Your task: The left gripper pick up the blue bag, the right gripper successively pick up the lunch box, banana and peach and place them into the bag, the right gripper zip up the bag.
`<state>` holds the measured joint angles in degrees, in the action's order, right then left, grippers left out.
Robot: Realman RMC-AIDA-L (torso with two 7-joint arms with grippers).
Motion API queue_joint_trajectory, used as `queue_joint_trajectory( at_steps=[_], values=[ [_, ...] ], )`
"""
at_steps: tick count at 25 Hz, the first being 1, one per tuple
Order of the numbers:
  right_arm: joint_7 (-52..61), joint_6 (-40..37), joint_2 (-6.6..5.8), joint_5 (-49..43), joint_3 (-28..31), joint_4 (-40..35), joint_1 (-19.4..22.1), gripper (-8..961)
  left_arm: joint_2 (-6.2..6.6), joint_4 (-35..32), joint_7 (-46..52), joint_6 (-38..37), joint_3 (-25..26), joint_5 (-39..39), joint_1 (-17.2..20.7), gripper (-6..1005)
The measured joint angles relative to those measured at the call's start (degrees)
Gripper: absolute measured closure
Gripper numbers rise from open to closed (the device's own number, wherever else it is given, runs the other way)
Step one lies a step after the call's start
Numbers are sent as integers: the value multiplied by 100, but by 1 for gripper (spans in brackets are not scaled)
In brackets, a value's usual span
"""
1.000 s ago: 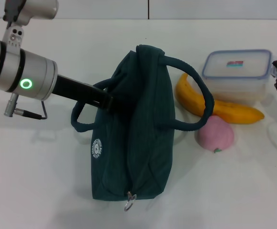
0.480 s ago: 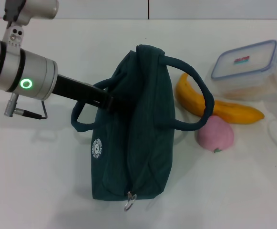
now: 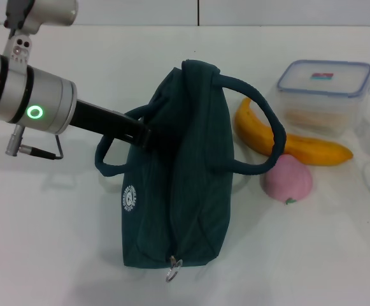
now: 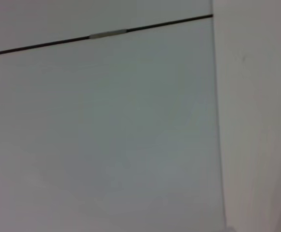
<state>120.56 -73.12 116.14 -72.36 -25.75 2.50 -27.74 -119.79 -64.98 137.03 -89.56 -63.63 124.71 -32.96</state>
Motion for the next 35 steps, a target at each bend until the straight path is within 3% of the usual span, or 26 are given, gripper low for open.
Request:
queue_joint_trajectory(
  at_steps=[10,20,26,35],
  values=[
    [-62,395,-23,-130,-207,-240,-46,869,0,3,-9,0,0,0,-3,917],
    [-76,770,-85,-296,-1392,-1178,157,871,0,6,-36,0,0,-1,45,917],
    [-167,775,-115,-299,-1444,-1557,307,881,0,121,-12,0,0,-8,28,916],
    [-817,792,-207,-297,-1399,-1561,356,892,-9,162,7,0,-65,-162,45,916]
  ],
)
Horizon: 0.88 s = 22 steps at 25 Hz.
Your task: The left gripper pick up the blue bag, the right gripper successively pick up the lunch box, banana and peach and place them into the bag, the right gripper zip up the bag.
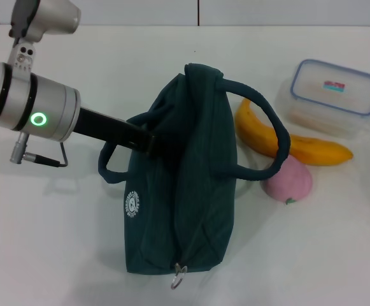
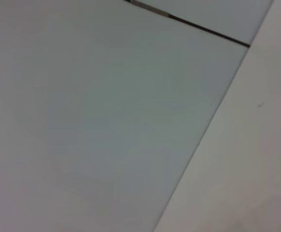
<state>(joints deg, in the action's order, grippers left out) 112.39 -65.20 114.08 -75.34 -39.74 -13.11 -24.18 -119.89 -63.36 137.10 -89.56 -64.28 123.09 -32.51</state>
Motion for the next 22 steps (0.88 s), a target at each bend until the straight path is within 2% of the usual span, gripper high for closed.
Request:
queue_joint_trajectory(
  at_steps=[8,17,22],
  values=[
    [-724,2,98,28,-63,41,57,894,10,0,-9,0,-46,0,-16,915],
    [-880,-48,107,-150,-247,57,69,868,18,-1,-46,0,-90,42,-41,914],
    [-882,-249,106,-129,-224,56,125,744,18,-1,-58,0,-93,47,-40,914]
  ],
)
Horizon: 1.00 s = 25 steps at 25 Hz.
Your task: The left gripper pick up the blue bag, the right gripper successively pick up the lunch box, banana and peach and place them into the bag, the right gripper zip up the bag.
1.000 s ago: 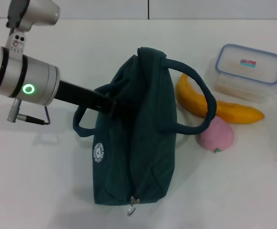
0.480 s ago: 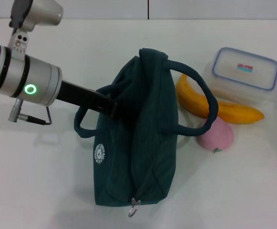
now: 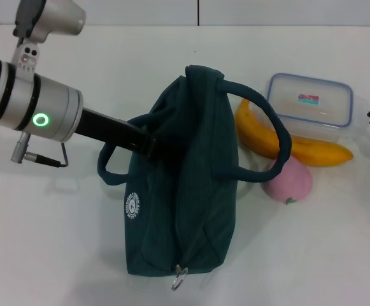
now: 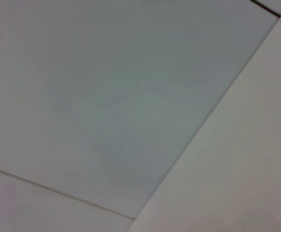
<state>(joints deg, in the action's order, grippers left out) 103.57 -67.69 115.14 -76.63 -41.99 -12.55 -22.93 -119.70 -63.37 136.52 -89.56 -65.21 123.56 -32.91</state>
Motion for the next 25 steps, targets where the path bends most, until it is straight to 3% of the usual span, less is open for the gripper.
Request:
queue_joint_trajectory(
  at_steps=[9,15,18,20,25],
  values=[
    [-270,-345,-23,1,6,-52,111,711,0,0,7,0,0,11,35,913],
    [-460,-694,-246,-23,-19,-57,388,705,0,66,-5,0,-14,13,45,913],
    [-466,-815,-331,6,22,-40,521,599,8,105,-17,0,-81,19,36,912],
    [-466,-834,-323,14,26,-55,602,528,16,114,-21,0,-151,30,7,912],
    [-465,-820,-268,31,63,-68,699,509,17,97,-21,0,-216,147,-25,912]
  ],
)
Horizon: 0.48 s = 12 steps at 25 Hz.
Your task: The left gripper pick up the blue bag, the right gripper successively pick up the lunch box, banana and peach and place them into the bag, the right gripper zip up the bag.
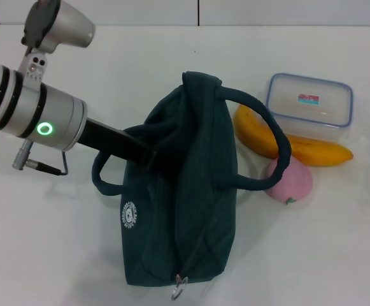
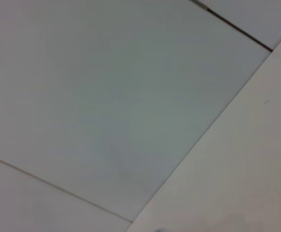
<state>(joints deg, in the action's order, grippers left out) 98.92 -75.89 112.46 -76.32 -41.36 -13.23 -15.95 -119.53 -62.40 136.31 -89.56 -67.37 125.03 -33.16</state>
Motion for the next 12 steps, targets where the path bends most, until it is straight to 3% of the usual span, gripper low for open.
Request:
queue_joint_trajectory(
  at_steps=[8,12],
  values=[
    [13,83,-5,43,121,37,-37,478,1,24,-90,0,-4,95,-52,911],
    [107,130,150,133,169,145,-178,446,-4,27,-194,0,-12,101,-58,911]
  ],
)
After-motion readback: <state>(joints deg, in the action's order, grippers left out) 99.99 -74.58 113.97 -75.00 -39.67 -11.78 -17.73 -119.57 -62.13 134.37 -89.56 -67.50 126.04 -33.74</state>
